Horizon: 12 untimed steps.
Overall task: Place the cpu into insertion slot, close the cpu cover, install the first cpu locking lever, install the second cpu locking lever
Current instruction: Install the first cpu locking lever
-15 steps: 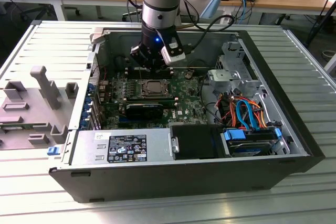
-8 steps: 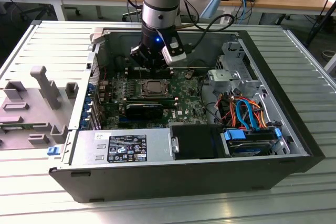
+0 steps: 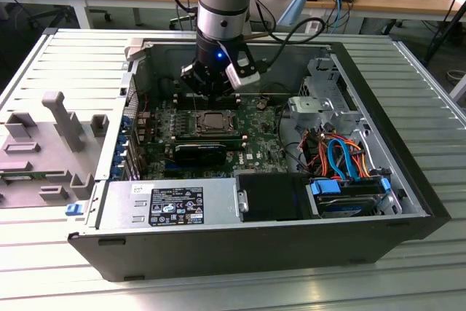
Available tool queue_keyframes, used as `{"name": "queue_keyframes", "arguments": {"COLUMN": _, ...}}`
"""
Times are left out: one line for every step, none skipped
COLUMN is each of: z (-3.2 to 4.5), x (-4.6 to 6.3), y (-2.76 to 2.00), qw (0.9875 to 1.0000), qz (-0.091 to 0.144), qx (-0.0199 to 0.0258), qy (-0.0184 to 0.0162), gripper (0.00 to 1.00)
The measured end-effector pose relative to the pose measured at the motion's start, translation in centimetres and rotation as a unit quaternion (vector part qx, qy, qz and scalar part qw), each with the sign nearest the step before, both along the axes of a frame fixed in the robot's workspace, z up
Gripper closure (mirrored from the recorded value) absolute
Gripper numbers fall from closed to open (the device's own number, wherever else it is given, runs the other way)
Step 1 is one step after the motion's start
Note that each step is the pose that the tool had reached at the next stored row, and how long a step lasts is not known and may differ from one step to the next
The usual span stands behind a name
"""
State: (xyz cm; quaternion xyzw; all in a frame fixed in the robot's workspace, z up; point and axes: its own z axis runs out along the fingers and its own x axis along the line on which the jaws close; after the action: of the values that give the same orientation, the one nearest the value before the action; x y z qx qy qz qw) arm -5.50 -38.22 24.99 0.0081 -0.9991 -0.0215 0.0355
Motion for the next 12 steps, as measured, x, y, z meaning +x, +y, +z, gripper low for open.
{"name": "queue_keyframes", "arguments": {"z": 0.0, "x": 0.0, "y": 0.0, "qw": 1.0, "qz": 0.002, "qx": 0.0, "qy": 0.0, "gripper": 0.89}}
{"name": "queue_keyframes", "arguments": {"z": 0.0, "x": 0.0, "y": 0.0, "qw": 1.0, "qz": 0.005, "qx": 0.0, "qy": 0.0, "gripper": 0.89}}
{"name": "queue_keyframes", "arguments": {"z": 0.0, "x": 0.0, "y": 0.0, "qw": 1.0, "qz": 0.009, "qx": 0.0, "qy": 0.0, "gripper": 0.89}}
{"name": "queue_keyframes", "arguments": {"z": 0.0, "x": 0.0, "y": 0.0, "qw": 0.9999, "qz": 0.011, "qx": 0.0, "qy": 0.0, "gripper": 0.89}}
{"name": "queue_keyframes", "arguments": {"z": 0.0, "x": 0.0, "y": 0.0, "qw": 0.9999, "qz": 0.014, "qx": 0.0, "qy": 0.0, "gripper": 0.89}}
{"name": "queue_keyframes", "arguments": {"z": 0.0, "x": 0.0, "y": 0.0, "qw": 0.9999, "qz": 0.015, "qx": 0.0, "qy": 0.0, "gripper": 0.89}}
{"name": "queue_keyframes", "arguments": {"z": 0.0, "x": 0.0, "y": 0.0, "qw": 0.9999, "qz": 0.017, "qx": 0.0, "qy": 0.0, "gripper": 0.89}}
{"name": "queue_keyframes", "arguments": {"z": 0.0, "x": 0.0, "y": 0.0, "qw": 0.9998, "qz": 0.02, "qx": 0.0, "qy": 0.0, "gripper": 0.89}}
{"name": "queue_keyframes", "arguments": {"z": 0.0, "x": 0.0, "y": 0.0, "qw": 0.9997, "qz": 0.023, "qx": 0.0, "qy": 0.0, "gripper": 0.89}}
{"name": "queue_keyframes", "arguments": {"z": 0.0, "x": 0.0, "y": 0.0, "qw": 0.9997, "qz": 0.025, "qx": 0.0, "qy": 0.0, "gripper": 0.89}}
{"name": "queue_keyframes", "arguments": {"z": 0.0, "x": 0.0, "y": 0.0, "qw": 0.9996, "qz": 0.027, "qx": 0.0, "qy": 0.0, "gripper": 0.89}}
{"name": "queue_keyframes", "arguments": {"z": 0.0, "x": 0.0, "y": 0.0, "qw": 0.9996, "qz": 0.03, "qx": 0.0, "qy": 0.0, "gripper": 0.89}}
